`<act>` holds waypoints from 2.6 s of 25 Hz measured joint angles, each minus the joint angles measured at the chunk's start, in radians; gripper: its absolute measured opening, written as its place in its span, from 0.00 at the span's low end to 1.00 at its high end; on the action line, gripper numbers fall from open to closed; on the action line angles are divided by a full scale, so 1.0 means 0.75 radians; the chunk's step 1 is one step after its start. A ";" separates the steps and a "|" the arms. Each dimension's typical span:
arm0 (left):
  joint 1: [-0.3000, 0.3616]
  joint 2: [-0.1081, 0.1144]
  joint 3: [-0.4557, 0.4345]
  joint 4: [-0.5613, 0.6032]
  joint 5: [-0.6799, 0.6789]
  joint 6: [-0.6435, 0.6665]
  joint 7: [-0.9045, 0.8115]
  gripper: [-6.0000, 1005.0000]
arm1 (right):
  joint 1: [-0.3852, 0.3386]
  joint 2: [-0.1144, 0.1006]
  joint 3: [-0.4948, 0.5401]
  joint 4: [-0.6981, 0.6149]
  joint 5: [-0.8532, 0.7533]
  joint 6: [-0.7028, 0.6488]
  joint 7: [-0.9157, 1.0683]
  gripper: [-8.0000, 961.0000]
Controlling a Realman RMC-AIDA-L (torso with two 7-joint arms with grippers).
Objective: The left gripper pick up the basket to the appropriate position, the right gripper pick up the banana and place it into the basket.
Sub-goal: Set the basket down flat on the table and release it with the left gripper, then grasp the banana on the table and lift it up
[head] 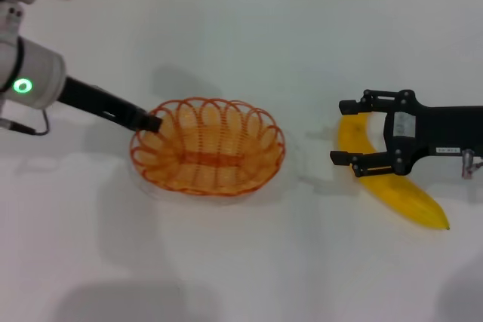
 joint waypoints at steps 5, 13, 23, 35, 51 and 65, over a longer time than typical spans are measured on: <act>-0.052 0.003 -0.002 -0.112 -0.005 -0.050 0.000 0.07 | 0.030 0.001 0.000 0.008 0.001 0.000 0.000 0.87; -0.106 0.001 -0.002 -0.221 -0.003 -0.077 -0.006 0.07 | 0.055 0.004 0.000 0.011 0.001 0.000 0.002 0.87; -0.111 0.000 0.005 -0.226 -0.013 -0.082 -0.009 0.10 | 0.056 0.004 0.000 0.012 0.001 0.000 0.002 0.87; -0.111 0.004 -0.002 -0.228 -0.013 -0.082 -0.021 0.14 | 0.056 0.004 0.000 0.012 0.001 0.000 0.002 0.87; -0.051 -0.002 0.016 -0.081 -0.022 -0.075 0.000 0.33 | 0.034 0.002 0.007 0.006 0.001 -0.001 0.002 0.87; 0.618 -0.002 0.152 0.628 -0.571 0.097 0.439 0.80 | -0.087 -0.002 0.238 -0.050 0.002 -0.103 -0.008 0.87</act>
